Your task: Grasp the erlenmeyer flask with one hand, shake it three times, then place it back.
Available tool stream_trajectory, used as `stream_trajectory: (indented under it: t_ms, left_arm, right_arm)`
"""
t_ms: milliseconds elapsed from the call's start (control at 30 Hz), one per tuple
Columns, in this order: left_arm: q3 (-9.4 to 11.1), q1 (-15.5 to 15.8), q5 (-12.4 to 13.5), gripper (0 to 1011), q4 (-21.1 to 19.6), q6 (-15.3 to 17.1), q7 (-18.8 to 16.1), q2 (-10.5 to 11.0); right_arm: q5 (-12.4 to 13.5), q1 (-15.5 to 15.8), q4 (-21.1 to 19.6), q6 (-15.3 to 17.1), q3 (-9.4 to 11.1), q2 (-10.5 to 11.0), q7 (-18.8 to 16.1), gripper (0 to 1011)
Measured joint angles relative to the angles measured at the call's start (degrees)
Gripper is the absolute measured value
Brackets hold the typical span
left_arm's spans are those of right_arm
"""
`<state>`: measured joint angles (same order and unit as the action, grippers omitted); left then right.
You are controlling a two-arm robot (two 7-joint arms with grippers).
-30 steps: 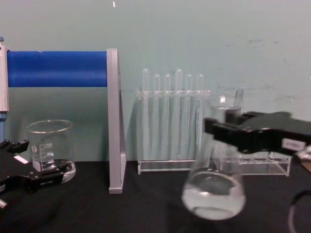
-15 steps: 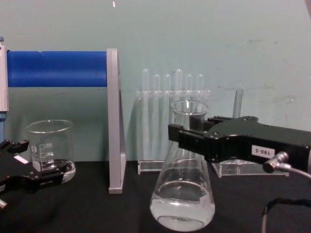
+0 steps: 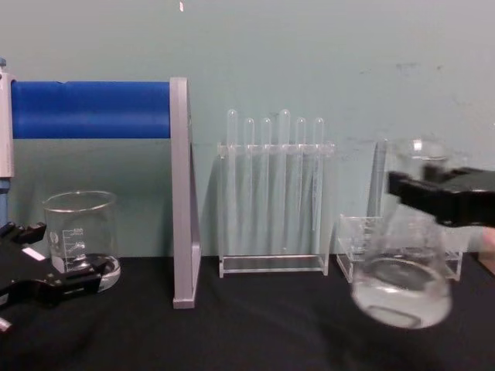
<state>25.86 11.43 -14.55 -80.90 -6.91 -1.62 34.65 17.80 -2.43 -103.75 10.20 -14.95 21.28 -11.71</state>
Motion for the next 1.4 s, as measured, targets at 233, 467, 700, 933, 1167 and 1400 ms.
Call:
stream_trajectory:
  t_ms: [233,467,700,933,1167,1400]
  left_arm:
    - [0.0,0.0,0.0,1001,0.0,0.0,0.0,0.0]
    - [0.0,0.0,0.0,1001,0.0,0.0,0.0,0.0]
    - [0.0,0.0,0.0,1001,0.0,0.0,0.0,0.0]
    - [0.0,0.0,0.0,1001,0.0,0.0,0.0,0.0]
    - [0.0,0.0,0.0,1001,0.0,0.0,0.0,0.0]
    - [0.0,0.0,0.0,1001,0.0,0.0,0.0,0.0]
  right_arm:
    - [-1.1,3.15,-1.27,0.57,5.51,-0.81,4.49,448]
    - [-1.91,4.12,-1.47,0.94,7.65,-1.78,5.66,448]
    - [-2.83,2.49,-0.46,1.14,6.4,-2.82,3.67,449]
    - [-3.4,-0.57,1.56,1.07,1.92,-3.54,-1.5,448]
    - [-3.23,-3.59,3.25,0.74,-3.56,-3.58,-6.7,448]
    - [-2.2,-5.54,3.99,0.43,-7.73,-3.1,-9.97,449]
